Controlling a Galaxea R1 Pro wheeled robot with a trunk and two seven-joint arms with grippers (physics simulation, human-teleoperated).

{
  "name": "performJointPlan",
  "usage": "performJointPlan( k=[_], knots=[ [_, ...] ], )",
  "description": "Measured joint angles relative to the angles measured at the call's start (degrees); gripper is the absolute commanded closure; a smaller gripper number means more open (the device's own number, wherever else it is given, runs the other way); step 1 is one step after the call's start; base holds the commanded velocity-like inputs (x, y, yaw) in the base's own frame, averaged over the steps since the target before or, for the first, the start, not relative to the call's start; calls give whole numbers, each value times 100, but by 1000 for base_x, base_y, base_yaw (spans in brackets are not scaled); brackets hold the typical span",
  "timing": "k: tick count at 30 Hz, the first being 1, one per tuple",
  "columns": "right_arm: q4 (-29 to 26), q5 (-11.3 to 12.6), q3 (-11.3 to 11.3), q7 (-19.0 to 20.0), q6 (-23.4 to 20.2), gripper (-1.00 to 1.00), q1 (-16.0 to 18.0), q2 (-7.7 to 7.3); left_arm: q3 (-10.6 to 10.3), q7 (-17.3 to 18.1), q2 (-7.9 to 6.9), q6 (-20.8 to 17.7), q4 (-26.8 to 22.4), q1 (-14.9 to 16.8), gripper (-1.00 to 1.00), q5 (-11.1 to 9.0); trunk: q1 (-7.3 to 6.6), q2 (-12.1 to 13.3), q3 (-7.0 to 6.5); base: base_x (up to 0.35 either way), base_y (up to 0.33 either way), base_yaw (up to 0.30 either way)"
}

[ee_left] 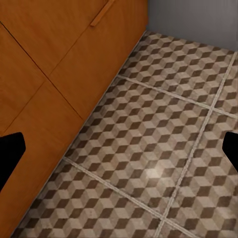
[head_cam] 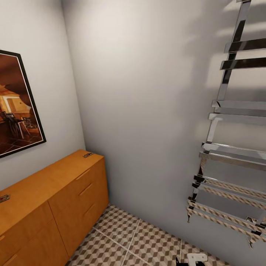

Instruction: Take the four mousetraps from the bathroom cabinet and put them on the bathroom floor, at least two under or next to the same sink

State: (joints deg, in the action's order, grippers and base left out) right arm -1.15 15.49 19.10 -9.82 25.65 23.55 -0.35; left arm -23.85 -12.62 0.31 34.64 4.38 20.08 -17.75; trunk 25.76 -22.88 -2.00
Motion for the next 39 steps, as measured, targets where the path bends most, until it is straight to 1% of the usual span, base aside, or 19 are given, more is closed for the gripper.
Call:
performJointPlan(
  k=[14, 19, 20, 25, 37, 39],
  knots=[
    [5, 0, 0, -5, -4, -100, 0, -2, 13, -23, 6, -46, -9, -1, -100, -3, 0, 0, 0, 0, 0, 0],
    [8, 0, 0, -5, -8, -100, 0, -7, 37, -25, 21, -210, -42, -3, -100, 1, 0, 0, 0, 0, 0, 0],
    [8, 0, 0, -5, -8, -100, 0, -8, 40, -28, 24, -578, -57, -5, -100, 4, 0, 0, 0, 0, 0, 0],
    [9, 0, 0, -5, -8, -100, 0, -9, 21, -3, 32, -809, -179, -4, -100, 3, 0, 0, 0, 0, 0, 0],
    [9, 0, 0, -5, -9, -100, 0, -9, 28, -4, 45, -861, -207, -6, -100, 4, 0, 0, 0, 0, 0, 0],
    [9, 0, 0, -5, -8, -100, 0, -9, 42, -15, 42, -1064, -270, -3, -100, 11, 0, 0, 0, 0, 0, 0]
  ],
)
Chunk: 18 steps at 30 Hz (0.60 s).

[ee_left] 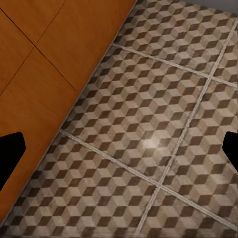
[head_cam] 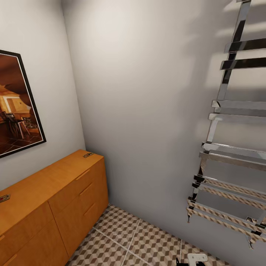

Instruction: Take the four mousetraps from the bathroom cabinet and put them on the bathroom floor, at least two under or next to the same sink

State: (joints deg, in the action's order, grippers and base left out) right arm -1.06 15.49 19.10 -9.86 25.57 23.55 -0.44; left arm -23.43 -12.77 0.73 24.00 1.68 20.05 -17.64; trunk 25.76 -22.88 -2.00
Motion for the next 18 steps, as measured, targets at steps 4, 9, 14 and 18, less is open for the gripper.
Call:
performJointPlan(
  k=[4, 9, 14, 18],
  knots=[
    [0, 0, 0, 0, -4, -100, 0, 0, 4, -4, -34, -590, -346, 0, -100, 13, 0, 0, 0, 0, 0, 0],
    [0, 0, 0, 1, -8, -100, 0, 0, 8, -8, -148, -1533, -1214, -1, -100, 29, 0, 0, 0, 0, 0, 0],
    [0, 0, 0, 1, -9, -100, 0, 0, 7, 8, -299, -2544, -2471, 0, -100, 29, 0, 0, -1, 0, 0, 0],
    [0, 0, 0, 1, -11, -100, 0, 0, 13, 12, -352, -3237, -3310, -2, -100, 40, 0, 0, -1, 0, 0, 0]
  ],
)
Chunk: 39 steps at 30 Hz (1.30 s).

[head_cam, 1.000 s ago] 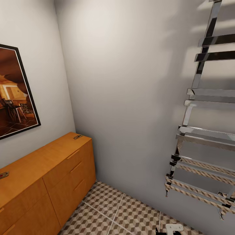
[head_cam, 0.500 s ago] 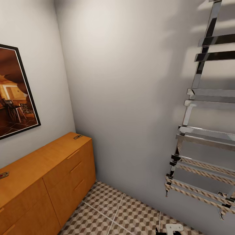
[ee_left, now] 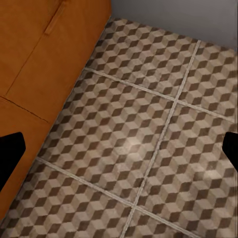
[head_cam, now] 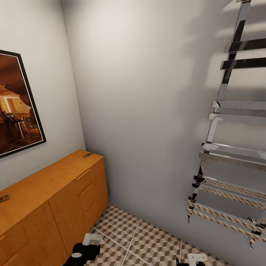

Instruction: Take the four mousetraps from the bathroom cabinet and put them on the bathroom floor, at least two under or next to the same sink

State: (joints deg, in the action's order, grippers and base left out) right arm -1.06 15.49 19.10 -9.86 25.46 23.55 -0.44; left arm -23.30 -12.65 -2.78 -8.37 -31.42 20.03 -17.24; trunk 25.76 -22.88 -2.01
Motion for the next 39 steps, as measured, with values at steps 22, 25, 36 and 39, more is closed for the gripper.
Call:
performJointPlan(
  k=[22, 25, 36, 39],
  knots=[
    [4, 0, 0, 8, -14, -100, 0, 9, 791, 1, -127, -3659, -4406, 48, -100, 105, 0, 0, 0, 0, 0, 0],
    [5, 0, 0, 9, -15, -100, 0, 9, 933, 5, -108, -4418, -5197, 166, -100, 300, 0, -1, 0, 0, 0, 0],
    [8, 0, 3, 9, -16, -100, 0, 12, 1064, 8, -87, -4918, -5503, 1544, -100, 834, 0, 1, -1, 0, 0, 0],
    [9, -1, 4, 9, -20, -100, 0, 18, 1093, 7, -86, -4935, -5281, 1975, -100, 844, 0, 1, 0, 0, 0, 0]
  ],
)
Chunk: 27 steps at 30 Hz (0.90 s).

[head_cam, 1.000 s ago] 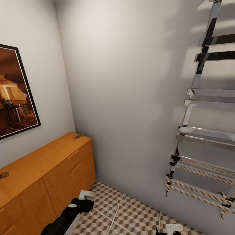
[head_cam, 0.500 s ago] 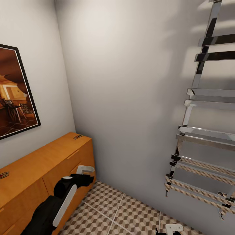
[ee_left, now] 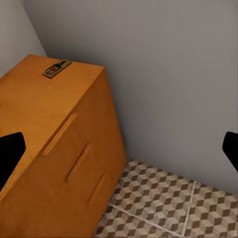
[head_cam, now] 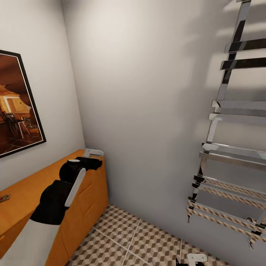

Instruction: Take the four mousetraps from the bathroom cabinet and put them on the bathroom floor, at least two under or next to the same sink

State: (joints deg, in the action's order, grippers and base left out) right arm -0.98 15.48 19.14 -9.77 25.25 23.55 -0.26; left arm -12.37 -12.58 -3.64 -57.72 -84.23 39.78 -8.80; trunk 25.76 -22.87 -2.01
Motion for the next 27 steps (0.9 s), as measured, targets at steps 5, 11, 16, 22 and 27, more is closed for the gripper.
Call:
performJointPlan(
  k=[5, 11, 16, 22, 27],
  knots=[
    [0, 0, 0, 0, -4, -100, 0, 3, 83, -1, -9, -11, 565, 754, -100, 16, 0, 0, 0, 0, 0, 0],
    [0, 0, 0, 0, -5, -100, 0, 0, 187, -1, -191, -9, 910, 1270, -100, 45, 0, 0, 0, 0, 0, 0],
    [1, 0, -1, 0, -5, -100, 0, 6, 272, 78, -991, -57, 1078, 1414, -100, 57, 0, -1, 0, 0, 0, 0],
    [1, -1, 2, 7, -5, -100, 0, 12, 527, 1463, -2215, -69, 1604, 1438, -100, -175, 0, 1, 0, 0, 0, 0],
    [1, 0, 3, 8, -5, -100, 0, 16, 586, 3814, -3079, -13, 2021, 1441, -100, -243, 0, 0, 0, 0, 0, 0]
  ],
)
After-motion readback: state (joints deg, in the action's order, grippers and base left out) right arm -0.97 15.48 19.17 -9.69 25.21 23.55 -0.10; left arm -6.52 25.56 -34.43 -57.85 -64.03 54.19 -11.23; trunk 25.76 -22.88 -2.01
